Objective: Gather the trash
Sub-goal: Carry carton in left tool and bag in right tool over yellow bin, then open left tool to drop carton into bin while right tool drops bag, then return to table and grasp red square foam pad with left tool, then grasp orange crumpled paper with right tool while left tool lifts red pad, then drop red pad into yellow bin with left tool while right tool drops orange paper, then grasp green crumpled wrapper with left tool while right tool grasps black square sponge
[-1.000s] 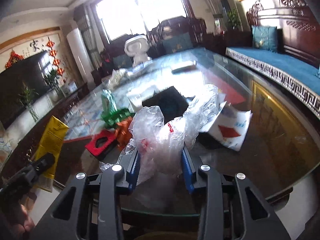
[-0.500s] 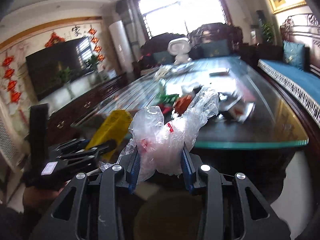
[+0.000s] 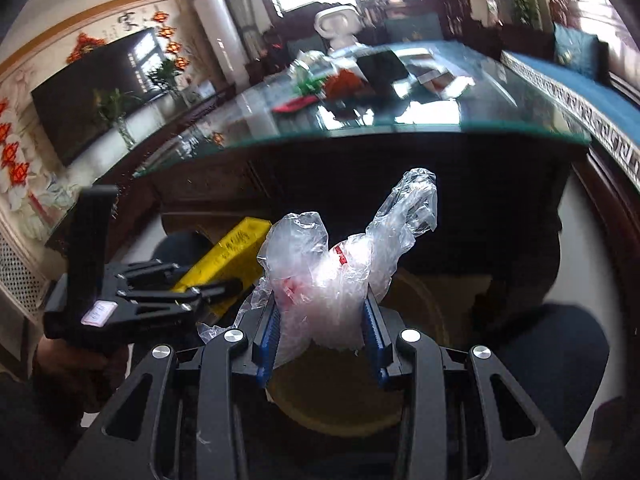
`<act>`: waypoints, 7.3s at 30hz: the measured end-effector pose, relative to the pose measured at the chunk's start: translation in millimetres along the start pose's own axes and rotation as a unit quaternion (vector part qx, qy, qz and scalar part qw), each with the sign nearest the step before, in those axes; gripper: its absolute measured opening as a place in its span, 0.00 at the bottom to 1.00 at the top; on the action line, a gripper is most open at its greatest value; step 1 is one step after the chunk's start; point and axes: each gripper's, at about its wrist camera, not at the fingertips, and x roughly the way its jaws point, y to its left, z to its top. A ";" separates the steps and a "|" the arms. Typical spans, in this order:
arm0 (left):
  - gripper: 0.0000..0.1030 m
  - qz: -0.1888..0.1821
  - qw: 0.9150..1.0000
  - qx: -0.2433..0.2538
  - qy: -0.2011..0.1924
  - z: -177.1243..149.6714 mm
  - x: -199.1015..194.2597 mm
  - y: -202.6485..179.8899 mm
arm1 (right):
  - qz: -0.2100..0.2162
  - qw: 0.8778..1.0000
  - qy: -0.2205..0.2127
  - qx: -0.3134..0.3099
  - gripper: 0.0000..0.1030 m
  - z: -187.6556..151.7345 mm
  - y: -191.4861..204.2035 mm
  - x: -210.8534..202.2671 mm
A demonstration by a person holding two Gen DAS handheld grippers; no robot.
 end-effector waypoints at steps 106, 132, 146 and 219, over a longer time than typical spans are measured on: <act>0.16 0.096 0.991 -0.015 -0.089 283.0 66.2 120.6 | 0.020 0.994 -0.109 -0.012 0.92 167.3 -8.4 77.7; 0.16 0.043 0.988 -0.028 -0.147 256.1 8.9 147.8 | -0.066 0.995 -0.065 -0.025 0.70 238.4 9.7 187.5; 0.16 0.017 0.987 -0.005 -0.162 224.4 -28.3 114.8 | -0.020 0.993 -0.111 -0.041 0.27 226.3 11.3 123.7; 0.84 0.110 0.986 -0.061 -0.112 320.2 65.4 94.6 | -0.012 0.997 -0.077 -0.007 0.80 117.0 -33.0 67.1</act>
